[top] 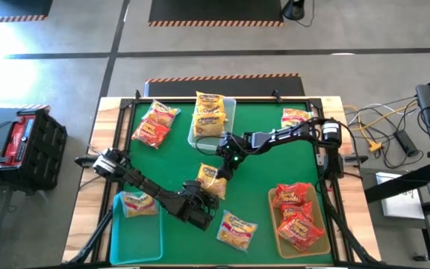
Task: Sort Maruchan noodles
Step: Put the yellow noodle pack into the transparent bin
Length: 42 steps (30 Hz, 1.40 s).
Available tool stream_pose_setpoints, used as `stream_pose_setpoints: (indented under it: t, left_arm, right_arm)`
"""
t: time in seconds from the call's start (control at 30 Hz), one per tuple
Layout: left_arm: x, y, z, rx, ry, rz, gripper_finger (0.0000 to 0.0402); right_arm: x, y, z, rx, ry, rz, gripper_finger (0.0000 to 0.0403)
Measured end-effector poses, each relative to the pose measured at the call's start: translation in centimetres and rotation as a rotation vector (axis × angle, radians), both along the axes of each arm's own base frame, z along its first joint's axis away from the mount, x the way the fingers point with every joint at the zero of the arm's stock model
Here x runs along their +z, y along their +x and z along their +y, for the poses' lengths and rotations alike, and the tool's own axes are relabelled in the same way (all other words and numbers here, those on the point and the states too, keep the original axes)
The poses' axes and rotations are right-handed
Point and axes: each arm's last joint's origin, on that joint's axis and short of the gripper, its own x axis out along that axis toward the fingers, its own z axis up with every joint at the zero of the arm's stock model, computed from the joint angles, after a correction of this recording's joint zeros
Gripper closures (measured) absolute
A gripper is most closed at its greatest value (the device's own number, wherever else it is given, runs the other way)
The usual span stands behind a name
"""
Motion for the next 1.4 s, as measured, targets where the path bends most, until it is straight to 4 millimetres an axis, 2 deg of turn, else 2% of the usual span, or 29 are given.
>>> stream_pose_setpoints:
  t: [0.33, 0.83, 1.17, 1.4]
  left_arm:
    - [0.1, 0.1, -0.1, -0.02, 0.018, 0.004, 0.026]
    - [1.4, 0.9, -0.8, -0.083, 0.074, 0.02, 0.026]
    - [1.4, 0.9, -1.0, -0.085, 0.091, 0.014, 0.026]
    - [1.4, 0.8, -1.1, -0.087, 0.093, 0.013, 0.0261]
  right_arm:
    - [0.0, 0.0, 0.7, -0.004, 0.029, 0.022, 0.0225]
    - [0.0, 0.0, 1.0, -0.009, 0.11, 0.048, 0.0226]
    - [0.0, 0.0, 1.2, -0.004, 0.117, 0.052, 0.0227]
    - [0.0, 0.0, 1.2, -0.01, 0.111, 0.058, 0.0264]
